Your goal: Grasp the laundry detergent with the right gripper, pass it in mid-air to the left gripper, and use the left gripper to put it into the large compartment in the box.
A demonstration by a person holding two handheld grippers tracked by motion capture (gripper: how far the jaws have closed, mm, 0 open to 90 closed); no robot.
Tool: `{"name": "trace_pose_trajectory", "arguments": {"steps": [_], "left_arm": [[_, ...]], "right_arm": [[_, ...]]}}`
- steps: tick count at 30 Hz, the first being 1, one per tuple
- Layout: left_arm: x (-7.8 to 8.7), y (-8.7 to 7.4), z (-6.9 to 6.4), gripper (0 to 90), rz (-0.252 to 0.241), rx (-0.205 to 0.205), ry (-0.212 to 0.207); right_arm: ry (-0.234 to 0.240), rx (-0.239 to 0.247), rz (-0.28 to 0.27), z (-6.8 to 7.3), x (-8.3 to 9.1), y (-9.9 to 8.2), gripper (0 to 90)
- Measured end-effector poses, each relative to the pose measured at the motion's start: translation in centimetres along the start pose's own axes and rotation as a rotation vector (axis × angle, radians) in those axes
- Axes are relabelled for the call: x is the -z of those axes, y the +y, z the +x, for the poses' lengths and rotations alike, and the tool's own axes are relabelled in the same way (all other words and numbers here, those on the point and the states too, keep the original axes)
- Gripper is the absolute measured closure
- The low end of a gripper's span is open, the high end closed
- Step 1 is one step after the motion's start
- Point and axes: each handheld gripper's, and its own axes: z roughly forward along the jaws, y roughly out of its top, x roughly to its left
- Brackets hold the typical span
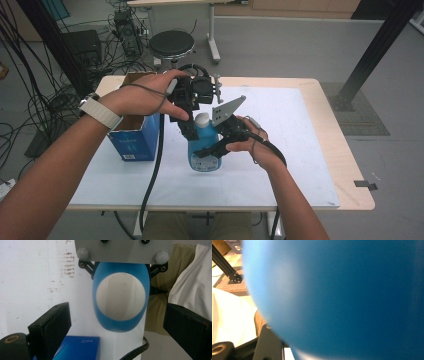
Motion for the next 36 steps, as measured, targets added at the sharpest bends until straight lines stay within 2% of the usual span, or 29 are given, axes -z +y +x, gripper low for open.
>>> {"name": "trace_pose_trajectory", "arguments": {"steps": [36], "left_arm": [[-0.55, 0.28, 0.01, 8.4, -0.03, -0.002, 0.0]], "right_arm": [[0.006, 0.001, -0.005, 0.2, -0.13, 0.54, 43.3]]}}
